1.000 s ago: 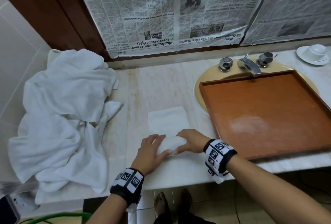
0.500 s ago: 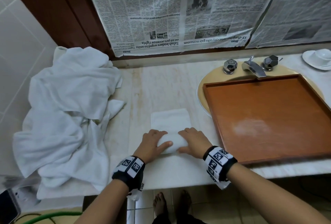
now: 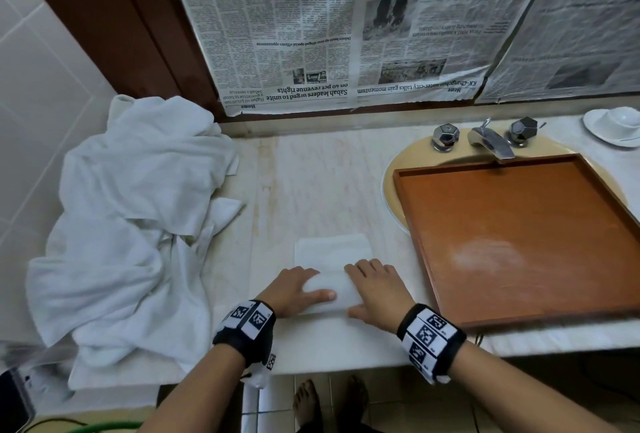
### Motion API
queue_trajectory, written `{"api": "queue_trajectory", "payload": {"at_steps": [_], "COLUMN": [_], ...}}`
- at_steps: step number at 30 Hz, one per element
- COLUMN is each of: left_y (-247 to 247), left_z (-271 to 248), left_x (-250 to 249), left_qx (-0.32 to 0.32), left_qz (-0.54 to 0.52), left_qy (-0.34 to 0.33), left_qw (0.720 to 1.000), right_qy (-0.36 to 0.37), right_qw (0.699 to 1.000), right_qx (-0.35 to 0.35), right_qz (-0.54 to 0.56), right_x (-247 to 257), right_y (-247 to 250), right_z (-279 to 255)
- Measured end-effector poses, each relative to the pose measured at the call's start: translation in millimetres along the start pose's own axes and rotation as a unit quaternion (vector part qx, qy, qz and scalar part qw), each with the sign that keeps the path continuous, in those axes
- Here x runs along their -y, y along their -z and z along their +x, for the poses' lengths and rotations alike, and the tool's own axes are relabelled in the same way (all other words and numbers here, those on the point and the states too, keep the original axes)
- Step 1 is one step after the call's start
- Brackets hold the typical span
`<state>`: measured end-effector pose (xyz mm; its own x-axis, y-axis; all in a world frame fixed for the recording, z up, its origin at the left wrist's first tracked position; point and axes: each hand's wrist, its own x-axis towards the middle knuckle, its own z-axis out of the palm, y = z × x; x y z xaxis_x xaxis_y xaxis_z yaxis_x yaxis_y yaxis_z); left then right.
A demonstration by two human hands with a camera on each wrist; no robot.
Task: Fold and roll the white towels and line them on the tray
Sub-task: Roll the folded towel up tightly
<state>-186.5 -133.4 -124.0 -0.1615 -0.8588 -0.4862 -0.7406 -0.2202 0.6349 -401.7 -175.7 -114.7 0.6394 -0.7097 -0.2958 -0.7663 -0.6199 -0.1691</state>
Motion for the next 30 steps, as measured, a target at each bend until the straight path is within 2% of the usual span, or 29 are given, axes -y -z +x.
{"api": "queue_trajectory", "payload": {"at_steps": [3,6,9,10,13,16,18,19,21,23,27,30], "left_y": [-8,-20,-23,-21,-8,4,2,-1,-9,-15,-11,0], "left_z": [-7,-13,-12,-10,3,13,12,9,1,-5,-3,9], "left_x": [0,2,6,8,15,14,12,9,5,4,11,19], "left_qx": [-0.041,-0.12,-0.111,-0.097,-0.057,-0.026,-0.045,-0.065,-0.116,-0.14,-0.093,-0.04], "left_qz": [0.018,0.105,0.098,0.072,0.009,0.008,0.004,-0.002,0.009,0.044,0.018,0.017], "left_qy": [0.02,-0.013,-0.012,-0.004,0.01,0.021,0.031,0.031,0.005,-0.029,-0.009,-0.008], "left_qw": [0.999,0.987,0.989,0.993,0.998,0.999,0.999,0.997,0.993,0.989,0.995,0.999], "right_qy": [0.004,-0.012,-0.016,-0.02,-0.006,0.002,0.001,-0.006,-0.014,-0.024,-0.044,-0.045], "right_qw": [0.997,0.977,0.97,0.977,0.999,0.996,0.997,0.998,0.997,0.992,0.969,0.968], "right_qx": [0.04,0.102,0.11,0.096,-0.03,-0.094,-0.069,-0.031,0.02,0.061,0.12,0.11], "right_qz": [0.065,0.185,0.218,0.192,0.023,-0.01,0.024,0.047,0.072,0.106,0.213,0.22], "right_x": [-10,-18,-19,-17,-5,0,-5,-7,-12,-14,-18,-16], "right_y": [0,8,10,9,-10,-25,-19,-12,0,13,21,16], "right_z": [9,21,22,18,1,-1,10,17,28,35,32,19]}}
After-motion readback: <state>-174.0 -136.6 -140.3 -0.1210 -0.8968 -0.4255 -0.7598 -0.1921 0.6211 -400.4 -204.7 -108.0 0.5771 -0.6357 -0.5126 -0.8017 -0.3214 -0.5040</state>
